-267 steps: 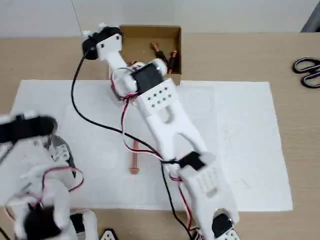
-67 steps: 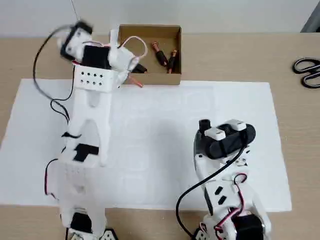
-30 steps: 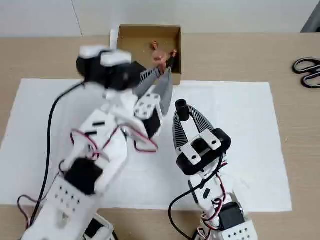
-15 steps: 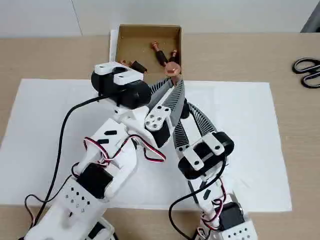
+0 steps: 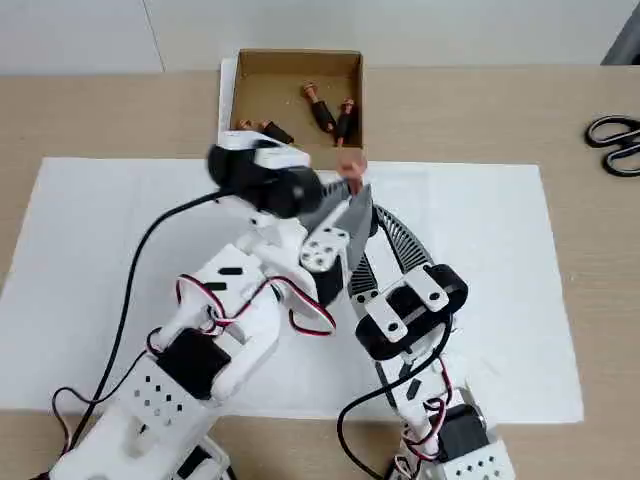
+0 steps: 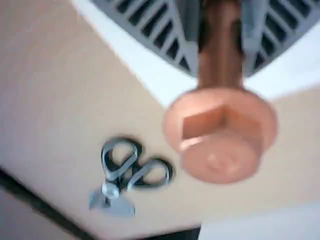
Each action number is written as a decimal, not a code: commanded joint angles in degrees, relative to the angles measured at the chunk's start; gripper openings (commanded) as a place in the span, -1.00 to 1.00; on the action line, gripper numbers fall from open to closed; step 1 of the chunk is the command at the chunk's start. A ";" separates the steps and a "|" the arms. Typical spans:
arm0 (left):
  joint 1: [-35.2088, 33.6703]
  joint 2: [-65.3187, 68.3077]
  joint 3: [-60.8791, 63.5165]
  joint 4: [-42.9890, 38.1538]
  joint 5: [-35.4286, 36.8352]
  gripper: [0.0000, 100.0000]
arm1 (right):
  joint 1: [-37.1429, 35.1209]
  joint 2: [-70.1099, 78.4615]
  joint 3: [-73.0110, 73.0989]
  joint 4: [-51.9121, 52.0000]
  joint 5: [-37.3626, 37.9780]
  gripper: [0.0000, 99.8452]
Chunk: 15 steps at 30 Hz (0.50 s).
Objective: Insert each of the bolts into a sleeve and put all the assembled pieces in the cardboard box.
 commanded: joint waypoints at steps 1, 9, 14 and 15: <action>0.44 -0.09 -0.75 1.05 -0.35 -0.98 | 0.13 -0.57 -0.79 -1.54 -0.44 -0.99; 0.44 0.09 -2.68 8.53 -0.53 -0.50 | 0.13 -0.57 -4.31 -1.19 -0.35 -0.99; 0.26 0.00 -5.76 16.18 -0.53 -0.33 | 0.22 -0.57 -4.75 -1.01 -0.35 -0.99; -0.53 -0.26 -6.37 16.35 -0.88 -0.33 | 0.22 -0.57 -4.75 -1.01 -0.35 -0.99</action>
